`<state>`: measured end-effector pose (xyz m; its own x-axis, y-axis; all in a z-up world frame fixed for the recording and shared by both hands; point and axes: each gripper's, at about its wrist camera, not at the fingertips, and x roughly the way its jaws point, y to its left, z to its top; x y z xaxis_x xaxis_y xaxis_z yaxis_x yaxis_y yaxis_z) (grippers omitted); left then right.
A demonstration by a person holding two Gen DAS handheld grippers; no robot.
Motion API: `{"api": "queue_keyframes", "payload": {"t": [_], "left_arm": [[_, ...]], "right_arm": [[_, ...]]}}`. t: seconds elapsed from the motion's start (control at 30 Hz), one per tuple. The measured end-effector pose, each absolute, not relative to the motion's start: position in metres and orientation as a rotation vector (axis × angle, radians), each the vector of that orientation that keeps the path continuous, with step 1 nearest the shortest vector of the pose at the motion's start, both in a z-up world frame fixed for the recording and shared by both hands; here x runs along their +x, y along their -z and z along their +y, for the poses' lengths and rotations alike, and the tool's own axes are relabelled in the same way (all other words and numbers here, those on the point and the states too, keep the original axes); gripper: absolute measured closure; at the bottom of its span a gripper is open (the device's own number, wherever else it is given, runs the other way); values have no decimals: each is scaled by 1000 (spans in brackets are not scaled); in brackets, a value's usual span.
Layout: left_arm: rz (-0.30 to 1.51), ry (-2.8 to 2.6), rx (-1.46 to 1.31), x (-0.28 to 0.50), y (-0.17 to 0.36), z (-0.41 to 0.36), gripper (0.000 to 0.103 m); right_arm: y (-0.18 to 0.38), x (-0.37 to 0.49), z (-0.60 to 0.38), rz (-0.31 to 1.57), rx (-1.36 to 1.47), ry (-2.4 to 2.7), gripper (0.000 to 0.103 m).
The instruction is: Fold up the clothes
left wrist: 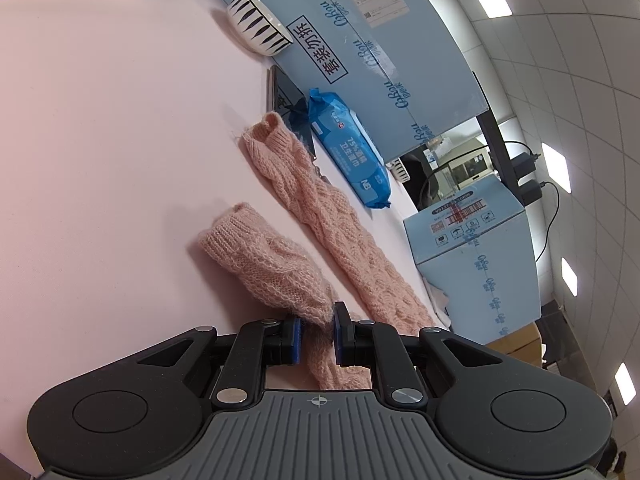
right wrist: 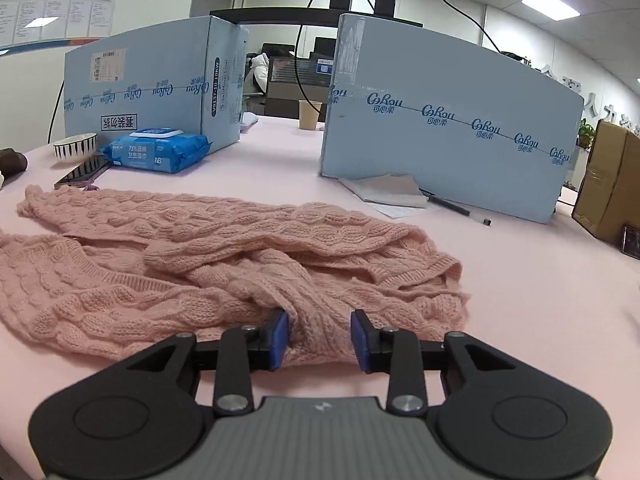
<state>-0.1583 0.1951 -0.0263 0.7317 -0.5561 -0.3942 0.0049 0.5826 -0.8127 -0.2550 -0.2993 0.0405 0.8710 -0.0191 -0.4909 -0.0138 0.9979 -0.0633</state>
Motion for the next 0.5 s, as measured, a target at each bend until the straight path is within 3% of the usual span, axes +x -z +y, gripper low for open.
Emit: {"api": "queue_keyframes", "payload": {"t": [0.17,0.3,0.5], "left_arm": [[691,357,-899,-158,26,196,89],[691,349,-904,-158,24,193,89],[692,349,-905,-155,25,193,89]], "right_arm": [[-36,-248,-289,516,-120,4,74],[-34,-247,-291,501,-82,-25,90],[-44,-260,-323,483,137,-88,91]]}}
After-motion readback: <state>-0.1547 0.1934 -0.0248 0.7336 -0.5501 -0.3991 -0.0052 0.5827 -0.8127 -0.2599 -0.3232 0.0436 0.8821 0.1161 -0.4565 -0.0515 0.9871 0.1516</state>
